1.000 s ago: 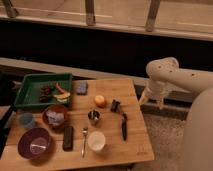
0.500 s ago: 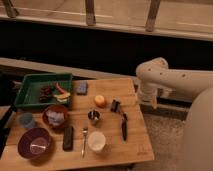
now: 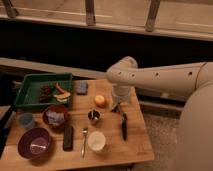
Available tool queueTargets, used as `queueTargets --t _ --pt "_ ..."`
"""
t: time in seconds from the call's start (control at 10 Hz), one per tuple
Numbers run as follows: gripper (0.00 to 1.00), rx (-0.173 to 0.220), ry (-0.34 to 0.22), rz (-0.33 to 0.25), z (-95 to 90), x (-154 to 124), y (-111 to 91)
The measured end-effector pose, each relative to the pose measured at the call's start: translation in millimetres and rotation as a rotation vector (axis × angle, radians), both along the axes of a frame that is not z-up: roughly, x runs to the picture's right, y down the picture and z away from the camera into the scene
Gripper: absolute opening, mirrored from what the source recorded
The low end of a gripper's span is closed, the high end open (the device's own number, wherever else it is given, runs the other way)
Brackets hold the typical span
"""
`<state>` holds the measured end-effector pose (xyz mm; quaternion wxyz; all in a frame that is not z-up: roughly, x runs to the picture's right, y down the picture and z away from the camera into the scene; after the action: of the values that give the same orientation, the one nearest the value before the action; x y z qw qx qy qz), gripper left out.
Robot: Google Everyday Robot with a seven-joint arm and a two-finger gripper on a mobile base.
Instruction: Place eraser in purple bowl
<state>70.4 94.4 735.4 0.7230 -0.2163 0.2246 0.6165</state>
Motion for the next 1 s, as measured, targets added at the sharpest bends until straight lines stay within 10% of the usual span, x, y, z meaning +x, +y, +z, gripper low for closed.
queueTargets --t 0.6,1.0 --pt "0.7 -0.006 -0.21 -0.2 -58.8 -129.3 49.6" --pt "0.7 -0.006 -0.211 -0.201 -58.2 -129.0 50.0"
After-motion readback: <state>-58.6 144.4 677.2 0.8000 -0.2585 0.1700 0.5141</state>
